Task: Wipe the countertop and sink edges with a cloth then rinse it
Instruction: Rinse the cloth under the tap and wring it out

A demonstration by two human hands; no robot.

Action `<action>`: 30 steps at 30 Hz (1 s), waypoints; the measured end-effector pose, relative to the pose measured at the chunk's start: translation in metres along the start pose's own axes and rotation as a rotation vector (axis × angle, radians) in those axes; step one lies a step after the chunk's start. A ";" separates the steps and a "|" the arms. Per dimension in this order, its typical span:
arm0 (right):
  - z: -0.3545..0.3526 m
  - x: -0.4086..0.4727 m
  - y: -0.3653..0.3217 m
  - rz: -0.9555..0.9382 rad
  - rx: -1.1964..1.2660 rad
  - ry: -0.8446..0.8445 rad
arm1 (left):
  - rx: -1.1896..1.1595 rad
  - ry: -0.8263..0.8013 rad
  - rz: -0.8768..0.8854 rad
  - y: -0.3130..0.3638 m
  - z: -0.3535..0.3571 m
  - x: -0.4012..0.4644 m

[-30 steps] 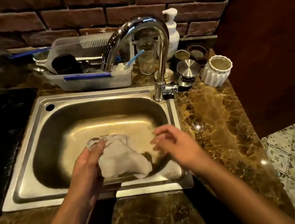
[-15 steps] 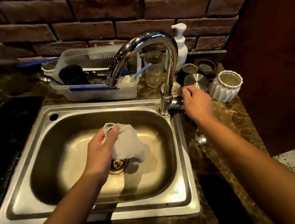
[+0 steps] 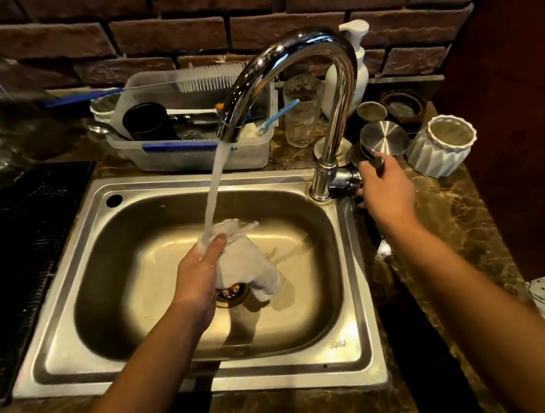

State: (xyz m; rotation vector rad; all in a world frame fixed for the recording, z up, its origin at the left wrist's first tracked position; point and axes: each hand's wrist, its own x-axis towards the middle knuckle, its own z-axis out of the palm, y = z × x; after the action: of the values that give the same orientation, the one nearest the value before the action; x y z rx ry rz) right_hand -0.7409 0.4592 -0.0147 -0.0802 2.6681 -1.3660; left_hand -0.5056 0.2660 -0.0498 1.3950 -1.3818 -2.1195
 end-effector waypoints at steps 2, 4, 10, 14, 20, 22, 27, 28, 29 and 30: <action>-0.001 -0.023 -0.001 -0.071 -0.093 0.120 | 0.030 0.007 0.001 -0.001 -0.003 0.004; -0.002 -0.054 -0.005 -0.258 -0.080 0.235 | 0.076 -0.017 0.008 -0.003 -0.006 0.009; 0.058 -0.134 -0.016 -0.198 0.117 -0.355 | 0.227 -0.166 -0.036 0.008 -0.006 0.032; 0.110 -0.141 -0.018 0.227 0.182 -0.652 | 0.203 -0.146 -0.099 0.011 -0.002 0.045; 0.143 -0.150 -0.020 0.337 0.109 -0.717 | 0.277 0.022 -0.209 -0.014 -0.015 0.055; 0.153 -0.156 -0.023 0.165 -0.007 -0.669 | 0.320 0.065 -0.250 -0.020 -0.026 0.052; 0.164 -0.171 -0.035 -0.047 -0.040 -0.637 | 0.129 0.053 -0.301 -0.032 -0.045 0.056; 0.166 -0.172 -0.037 -0.029 0.026 -0.638 | 0.034 0.042 -0.322 -0.033 -0.047 0.058; 0.168 -0.172 -0.036 0.010 0.099 -0.633 | -0.067 0.027 -0.343 -0.035 -0.048 0.061; 0.170 -0.171 -0.034 0.058 0.173 -0.624 | -0.145 0.005 -0.376 -0.035 -0.048 0.063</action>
State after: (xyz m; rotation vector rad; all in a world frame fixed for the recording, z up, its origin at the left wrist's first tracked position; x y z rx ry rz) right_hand -0.5468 0.3216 -0.0677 -0.3440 2.0191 -1.2815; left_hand -0.4890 0.2170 -0.1188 1.7050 -0.9989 -2.3823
